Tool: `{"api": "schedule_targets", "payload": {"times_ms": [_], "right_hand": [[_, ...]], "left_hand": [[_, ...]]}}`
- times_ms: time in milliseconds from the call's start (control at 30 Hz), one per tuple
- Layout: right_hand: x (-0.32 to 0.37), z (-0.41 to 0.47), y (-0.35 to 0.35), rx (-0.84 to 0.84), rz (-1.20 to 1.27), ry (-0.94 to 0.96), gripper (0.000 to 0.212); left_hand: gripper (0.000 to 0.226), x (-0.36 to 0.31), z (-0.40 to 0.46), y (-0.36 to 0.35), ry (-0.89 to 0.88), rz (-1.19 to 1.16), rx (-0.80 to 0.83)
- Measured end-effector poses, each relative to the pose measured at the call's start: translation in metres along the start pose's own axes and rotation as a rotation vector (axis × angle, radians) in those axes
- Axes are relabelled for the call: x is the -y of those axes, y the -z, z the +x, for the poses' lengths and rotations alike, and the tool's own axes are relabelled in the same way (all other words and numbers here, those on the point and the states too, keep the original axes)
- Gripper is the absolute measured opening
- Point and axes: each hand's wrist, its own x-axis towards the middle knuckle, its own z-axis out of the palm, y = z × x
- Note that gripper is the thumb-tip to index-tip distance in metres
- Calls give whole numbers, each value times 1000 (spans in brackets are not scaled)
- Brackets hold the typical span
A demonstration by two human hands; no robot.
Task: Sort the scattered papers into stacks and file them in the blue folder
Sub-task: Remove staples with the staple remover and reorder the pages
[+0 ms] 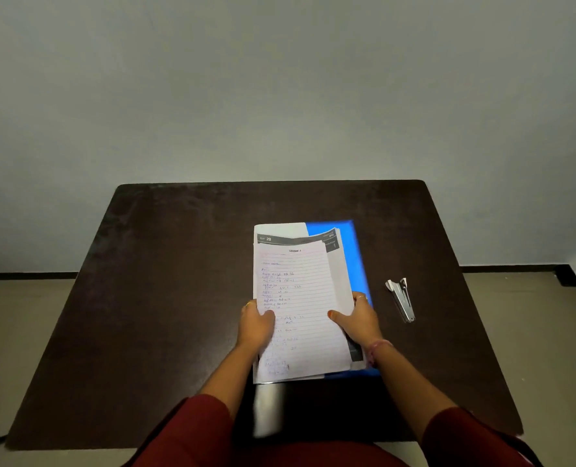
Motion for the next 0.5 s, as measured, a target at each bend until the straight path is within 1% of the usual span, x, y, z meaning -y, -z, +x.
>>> {"api": "schedule_targets", "payload": {"times_ms": [67,100,167,267,333,367,433,467,500], "right_hand": [[1,0,-1,0,-28,12,54],[1,1,-1,1,-36,16,54],[2,1,-2,10,-45,19,54],[0,2,1,28,-27,-3,56],[-2,3,2,29,-8,-17,57],[-2,3,3,27,-6,-19,57],[-1,3,3,20,-8,-21,58],[0,3,3,18,-7,-25,57],[0,3,2,17,-1,-32,57]], "left_hand": [[25,-4,0,-2,17,203,-53],[28,-6,-2,-2,30,266,-74],[34,-8,-4,-3,54,305,-97],[40,-8,-2,-3,59,187,-95],[38,-8,1,-1,81,79,-86],[32,-8,1,1,94,10,-79],[8,-6,3,6,117,-152,-53],[5,-5,4,9,120,-214,-14],[7,-3,5,14,121,-247,29]]}}
